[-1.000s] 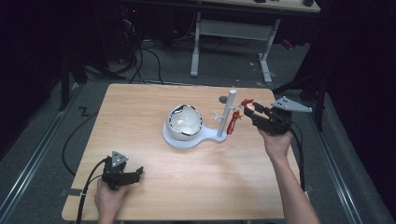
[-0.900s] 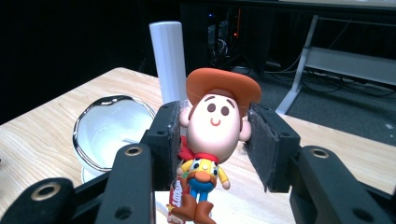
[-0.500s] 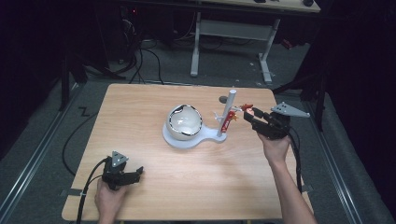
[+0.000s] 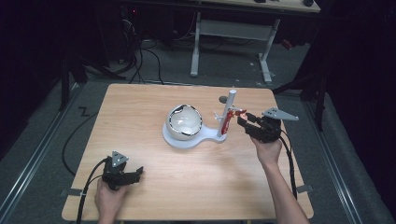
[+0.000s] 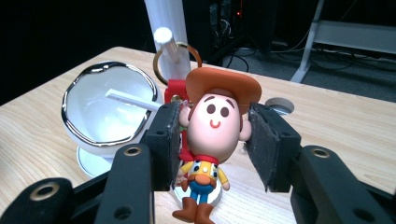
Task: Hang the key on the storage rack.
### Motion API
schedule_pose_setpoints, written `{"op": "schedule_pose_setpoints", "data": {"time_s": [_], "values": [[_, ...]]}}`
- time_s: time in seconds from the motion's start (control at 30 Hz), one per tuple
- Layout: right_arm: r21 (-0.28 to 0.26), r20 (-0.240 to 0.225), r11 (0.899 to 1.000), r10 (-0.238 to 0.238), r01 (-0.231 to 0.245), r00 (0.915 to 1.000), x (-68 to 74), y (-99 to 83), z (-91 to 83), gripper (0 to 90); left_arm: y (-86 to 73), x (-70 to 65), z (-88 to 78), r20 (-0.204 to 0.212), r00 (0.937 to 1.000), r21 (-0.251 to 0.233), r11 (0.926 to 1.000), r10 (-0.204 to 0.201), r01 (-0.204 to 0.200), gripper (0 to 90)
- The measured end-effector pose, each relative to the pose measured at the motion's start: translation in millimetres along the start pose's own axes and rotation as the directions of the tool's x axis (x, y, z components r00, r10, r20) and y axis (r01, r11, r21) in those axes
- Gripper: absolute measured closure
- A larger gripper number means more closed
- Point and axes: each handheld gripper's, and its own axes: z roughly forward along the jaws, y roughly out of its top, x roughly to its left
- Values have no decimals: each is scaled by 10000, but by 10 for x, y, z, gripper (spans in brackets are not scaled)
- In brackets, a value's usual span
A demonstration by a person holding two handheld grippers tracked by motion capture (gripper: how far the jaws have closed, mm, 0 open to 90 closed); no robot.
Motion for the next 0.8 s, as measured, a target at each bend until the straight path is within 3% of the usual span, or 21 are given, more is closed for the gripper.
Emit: {"op": "schedule_pose_setpoints", "data": {"time_s": [0.8], "values": [[639, -15, 9980, -17, 18, 10000, 19, -199, 203, 555, 0, 0, 0, -6, 10000, 14, 10000, 17, -17, 169]]}}
